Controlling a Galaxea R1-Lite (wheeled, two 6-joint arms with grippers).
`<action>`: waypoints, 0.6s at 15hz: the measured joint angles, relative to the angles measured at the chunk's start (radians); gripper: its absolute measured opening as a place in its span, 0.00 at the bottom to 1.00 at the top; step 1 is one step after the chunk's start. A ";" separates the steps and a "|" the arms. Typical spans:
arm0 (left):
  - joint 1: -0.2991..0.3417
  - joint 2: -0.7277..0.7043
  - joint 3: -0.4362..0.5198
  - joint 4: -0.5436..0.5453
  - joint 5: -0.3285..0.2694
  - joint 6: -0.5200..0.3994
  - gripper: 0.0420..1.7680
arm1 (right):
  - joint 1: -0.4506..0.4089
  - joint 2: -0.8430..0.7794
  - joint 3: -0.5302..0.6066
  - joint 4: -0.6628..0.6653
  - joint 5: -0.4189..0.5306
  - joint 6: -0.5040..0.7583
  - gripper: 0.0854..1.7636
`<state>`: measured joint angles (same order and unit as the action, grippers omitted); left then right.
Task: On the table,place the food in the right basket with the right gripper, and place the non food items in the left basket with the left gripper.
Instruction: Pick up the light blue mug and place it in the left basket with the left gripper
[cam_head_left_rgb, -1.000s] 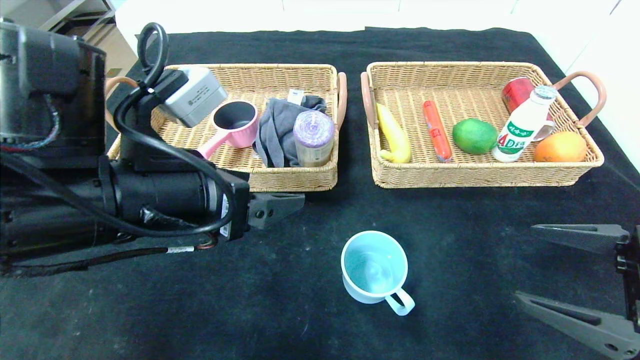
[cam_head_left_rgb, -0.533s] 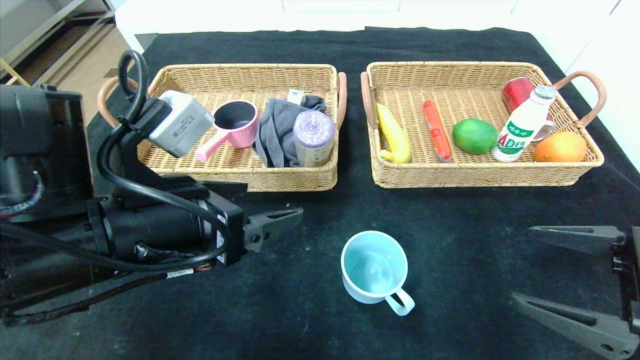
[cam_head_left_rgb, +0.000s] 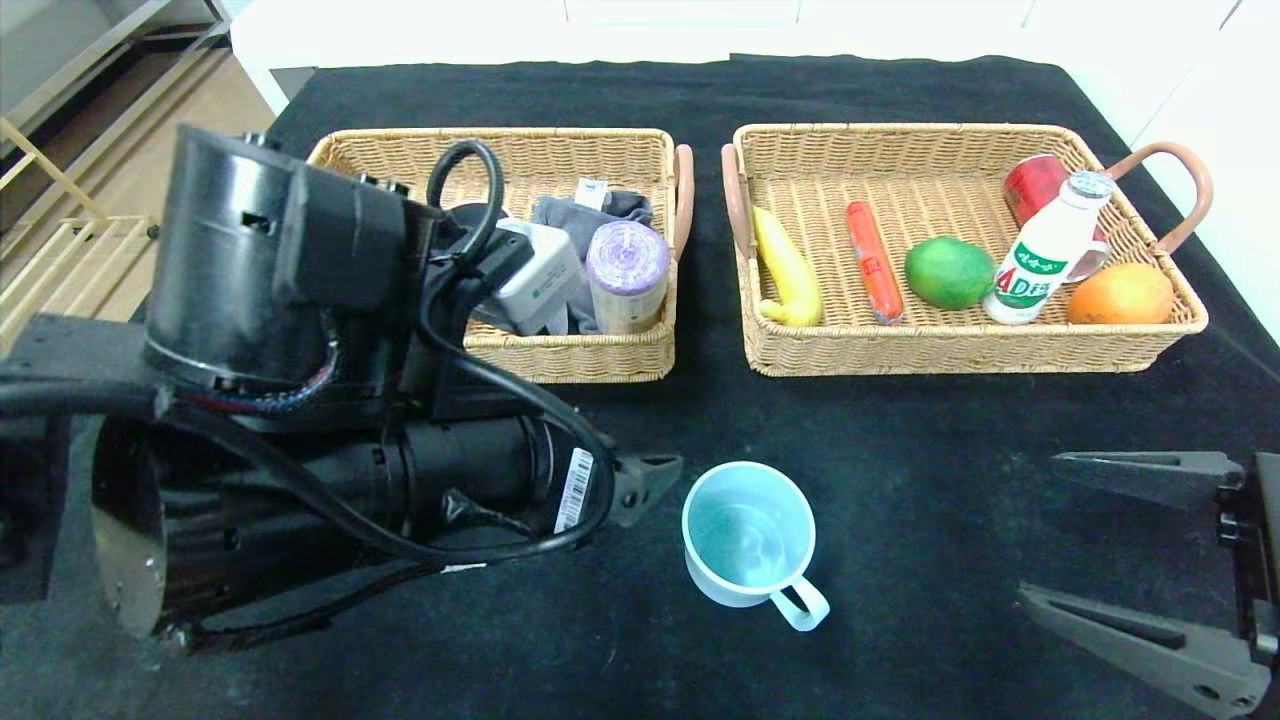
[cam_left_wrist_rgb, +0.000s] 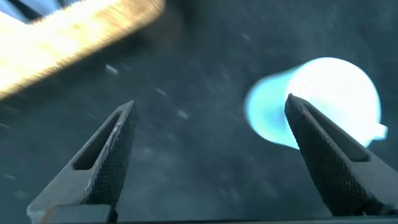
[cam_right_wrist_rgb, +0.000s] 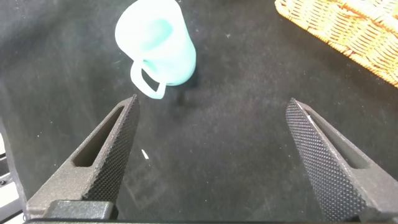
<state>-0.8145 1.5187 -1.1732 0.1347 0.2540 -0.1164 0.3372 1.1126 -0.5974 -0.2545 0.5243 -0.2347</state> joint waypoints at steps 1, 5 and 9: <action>-0.013 0.016 -0.066 0.084 0.001 -0.047 0.97 | 0.000 0.000 0.000 0.000 0.000 0.000 0.97; -0.063 0.107 -0.341 0.429 0.003 -0.182 0.97 | 0.000 0.001 0.000 0.000 -0.001 0.000 0.97; -0.107 0.200 -0.415 0.455 0.055 -0.196 0.97 | 0.000 -0.001 0.001 0.000 0.000 0.000 0.97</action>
<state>-0.9217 1.7183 -1.5879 0.5894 0.3091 -0.3126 0.3370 1.1117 -0.5968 -0.2545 0.5238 -0.2347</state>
